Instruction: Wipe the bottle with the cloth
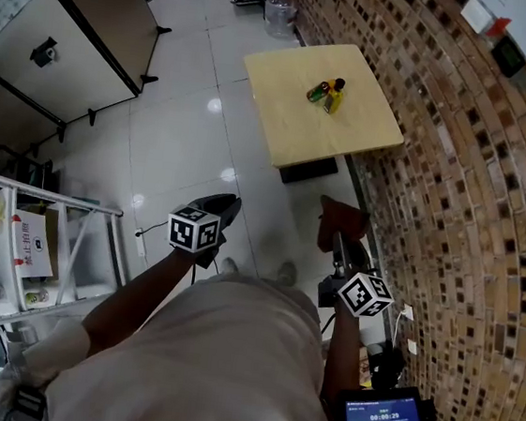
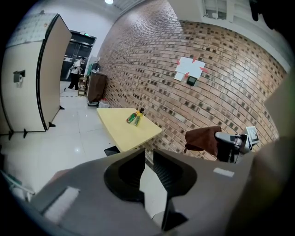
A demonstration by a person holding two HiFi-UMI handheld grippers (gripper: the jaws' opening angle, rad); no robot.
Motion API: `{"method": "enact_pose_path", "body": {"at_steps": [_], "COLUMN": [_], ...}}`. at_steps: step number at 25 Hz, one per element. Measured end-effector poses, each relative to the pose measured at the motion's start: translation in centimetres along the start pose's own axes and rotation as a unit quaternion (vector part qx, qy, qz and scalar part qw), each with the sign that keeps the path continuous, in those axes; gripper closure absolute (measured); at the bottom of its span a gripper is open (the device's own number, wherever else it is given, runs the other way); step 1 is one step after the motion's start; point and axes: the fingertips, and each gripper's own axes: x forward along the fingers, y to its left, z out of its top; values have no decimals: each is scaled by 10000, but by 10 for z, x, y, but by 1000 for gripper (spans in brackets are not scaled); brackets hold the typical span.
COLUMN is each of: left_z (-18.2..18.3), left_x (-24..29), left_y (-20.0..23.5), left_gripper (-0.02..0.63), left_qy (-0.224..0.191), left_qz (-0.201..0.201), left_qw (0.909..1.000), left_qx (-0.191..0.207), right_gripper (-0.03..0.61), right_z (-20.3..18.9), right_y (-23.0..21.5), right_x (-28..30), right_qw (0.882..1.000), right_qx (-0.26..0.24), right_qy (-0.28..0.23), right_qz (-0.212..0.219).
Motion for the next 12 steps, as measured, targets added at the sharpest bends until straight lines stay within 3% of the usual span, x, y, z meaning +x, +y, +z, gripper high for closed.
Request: {"method": "enact_pose_path", "body": {"at_steps": [12], "left_z": [-6], "left_x": [15], "left_y": [-24], "left_gripper": [545], "left_qy": [63], "left_qz": [6], "left_qw": [10000], "left_qx": [76], "right_gripper": [508], "right_z": [10], "right_y": [-20], "right_x": [-21], "right_qw": [10000], "right_qx": [-57], "right_qy": [-8], "right_qz": [-8]}}
